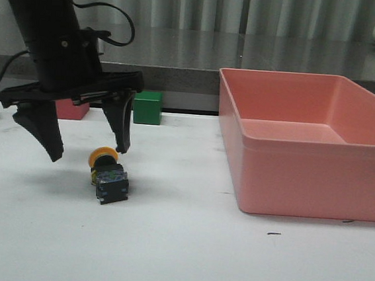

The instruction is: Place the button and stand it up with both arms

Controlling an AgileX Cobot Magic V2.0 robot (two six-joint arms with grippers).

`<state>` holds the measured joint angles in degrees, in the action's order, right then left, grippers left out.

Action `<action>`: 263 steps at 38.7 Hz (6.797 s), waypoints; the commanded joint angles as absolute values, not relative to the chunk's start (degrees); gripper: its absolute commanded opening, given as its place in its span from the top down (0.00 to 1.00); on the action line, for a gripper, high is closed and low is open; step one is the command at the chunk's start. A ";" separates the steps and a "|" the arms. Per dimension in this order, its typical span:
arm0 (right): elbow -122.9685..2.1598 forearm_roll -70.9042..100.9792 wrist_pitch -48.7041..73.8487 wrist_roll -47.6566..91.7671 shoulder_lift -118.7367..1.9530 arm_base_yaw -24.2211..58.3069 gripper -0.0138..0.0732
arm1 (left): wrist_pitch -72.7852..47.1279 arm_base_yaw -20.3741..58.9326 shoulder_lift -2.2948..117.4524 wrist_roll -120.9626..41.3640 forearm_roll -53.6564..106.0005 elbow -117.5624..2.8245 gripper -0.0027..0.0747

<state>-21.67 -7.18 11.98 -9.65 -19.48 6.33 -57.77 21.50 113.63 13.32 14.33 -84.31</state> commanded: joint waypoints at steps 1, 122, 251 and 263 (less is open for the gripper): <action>-23.15 -7.95 6.96 -9.22 -19.82 6.20 0.91 | -62.08 21.90 113.61 14.99 15.43 -89.72 0.19; -23.15 -7.95 6.96 -9.22 -19.82 6.20 0.91 | 73.40 22.26 104.60 0.72 -3.47 -23.66 0.86; -23.15 -7.95 6.96 -9.22 -19.82 6.20 0.91 | -28.58 22.37 26.45 11.86 -9.50 -34.87 0.99; -23.15 -7.95 6.96 -9.22 -19.82 6.20 0.91 | -24.82 22.27 26.45 10.23 -8.51 -34.16 0.99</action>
<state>-21.48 -7.18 11.87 -9.55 -19.48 6.33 -31.16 22.44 26.27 11.32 -9.49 -32.90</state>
